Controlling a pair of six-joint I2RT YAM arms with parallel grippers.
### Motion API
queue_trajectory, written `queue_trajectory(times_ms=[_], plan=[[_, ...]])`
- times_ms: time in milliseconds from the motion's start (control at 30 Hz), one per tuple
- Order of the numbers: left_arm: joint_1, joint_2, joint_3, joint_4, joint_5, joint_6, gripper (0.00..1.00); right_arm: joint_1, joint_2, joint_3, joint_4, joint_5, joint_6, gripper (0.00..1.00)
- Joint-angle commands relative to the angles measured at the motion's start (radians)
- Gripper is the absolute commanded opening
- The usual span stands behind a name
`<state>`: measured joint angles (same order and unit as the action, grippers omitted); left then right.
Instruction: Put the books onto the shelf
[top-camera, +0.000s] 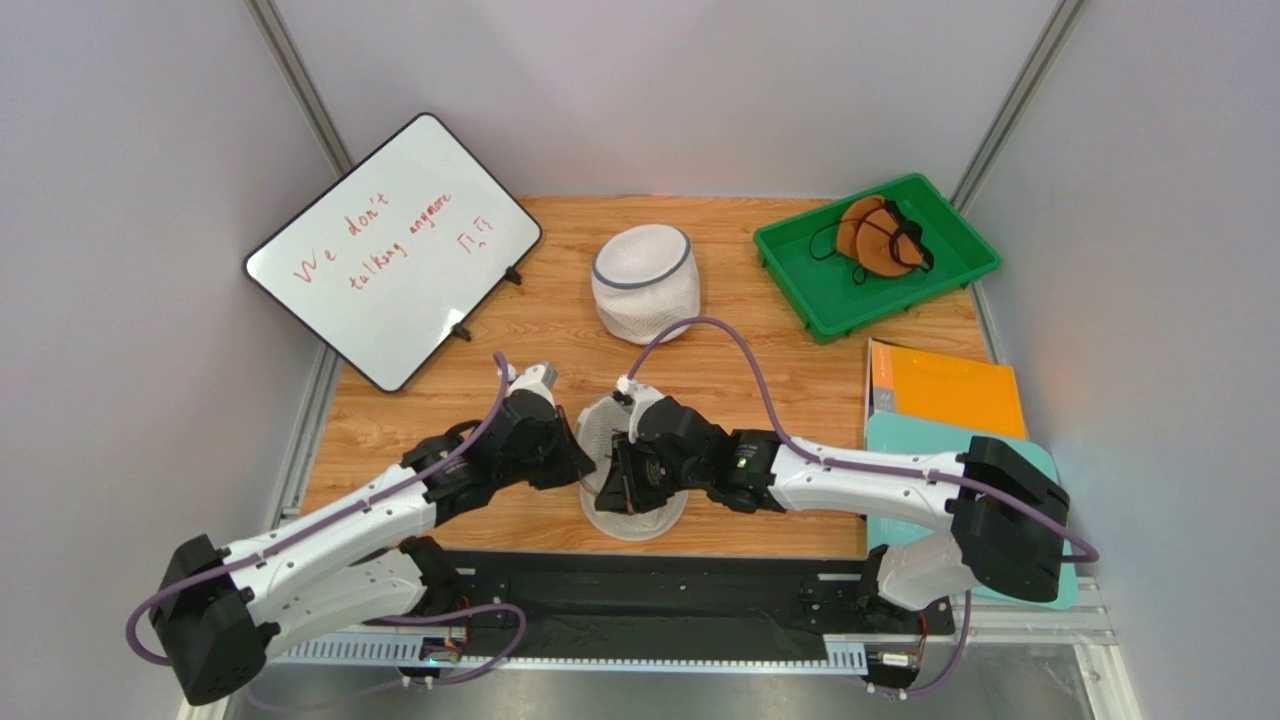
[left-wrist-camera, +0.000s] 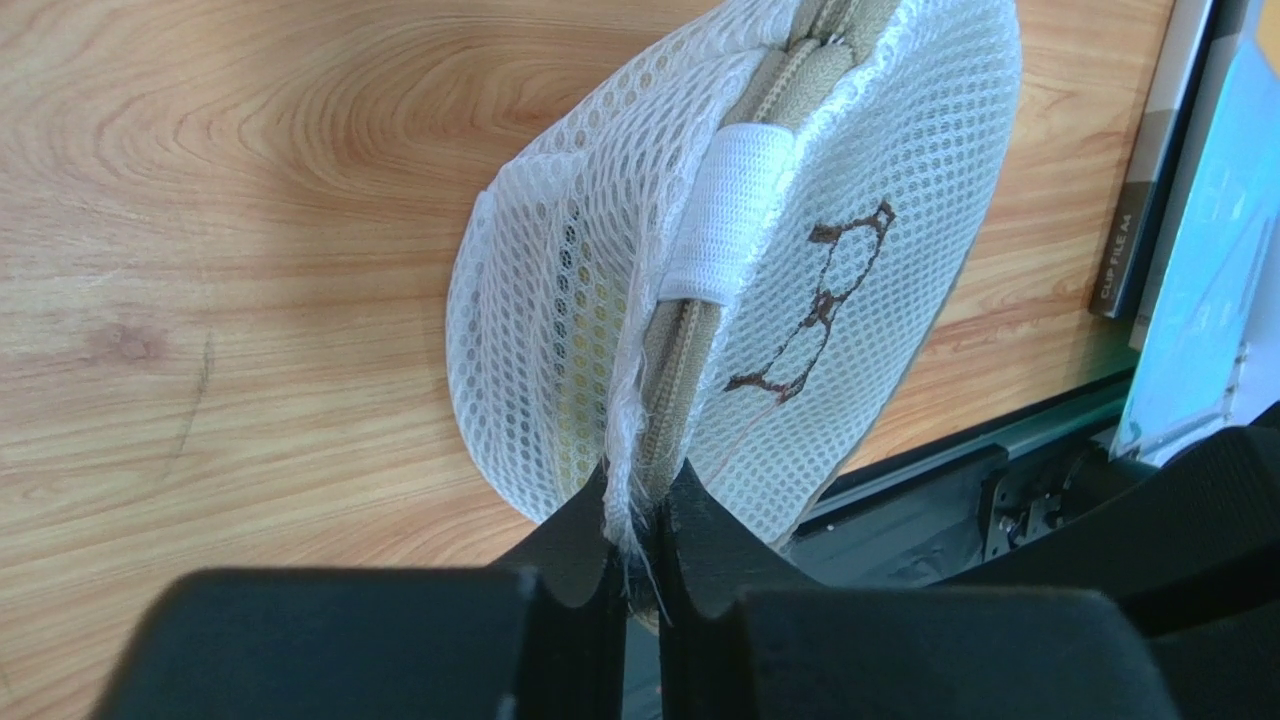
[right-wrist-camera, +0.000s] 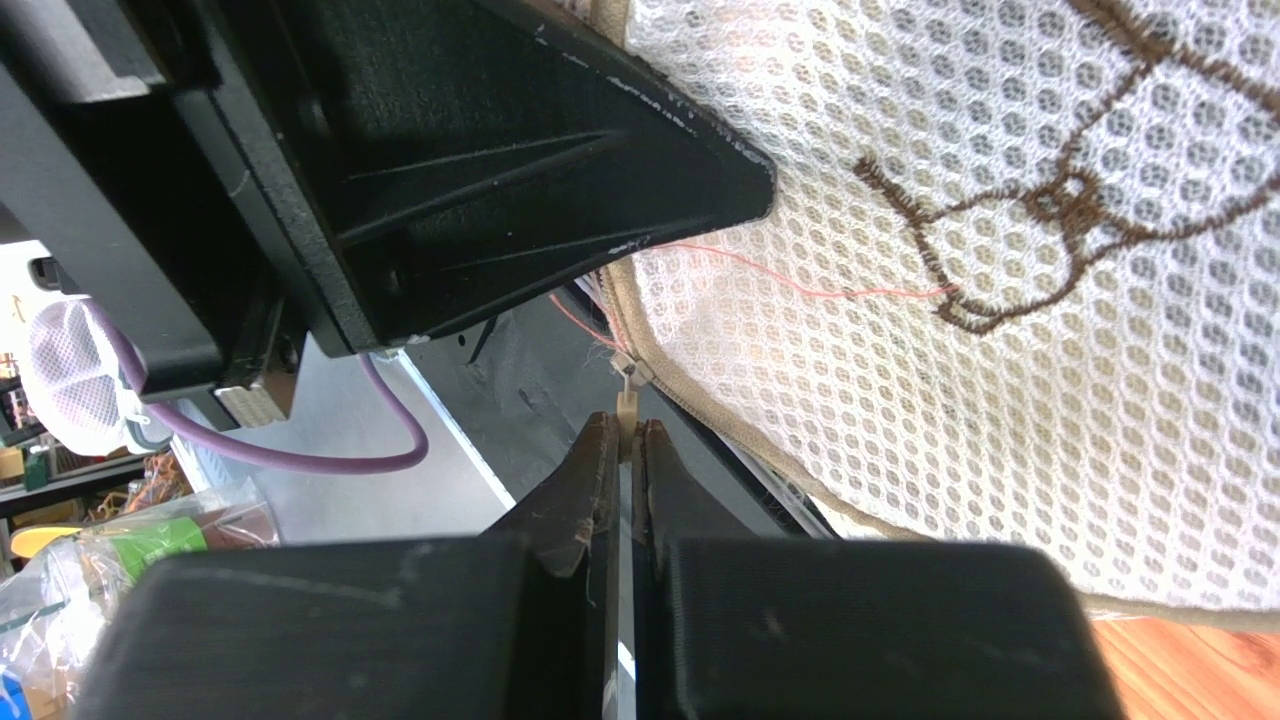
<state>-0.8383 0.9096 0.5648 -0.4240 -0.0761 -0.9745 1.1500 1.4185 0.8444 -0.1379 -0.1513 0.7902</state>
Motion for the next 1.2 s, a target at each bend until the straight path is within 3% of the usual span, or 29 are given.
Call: queue_trajectory(times_ms=[0, 567, 1167], plan=[[-0.004, 0.023, 0.035, 0.007, -0.022, 0.000, 0.00, 0.007, -0.006, 0.024, 0.024, 0.001, 0.004, 0.00], [0.019, 0.064, 0.090, -0.018, -0.077, 0.037, 0.00, 0.005, -0.079, -0.059, -0.022, 0.055, 0.011, 0.00], [0.102, 0.069, 0.098, -0.013, -0.030, 0.129, 0.00, 0.004, -0.125, -0.084, -0.072, 0.094, 0.004, 0.00]])
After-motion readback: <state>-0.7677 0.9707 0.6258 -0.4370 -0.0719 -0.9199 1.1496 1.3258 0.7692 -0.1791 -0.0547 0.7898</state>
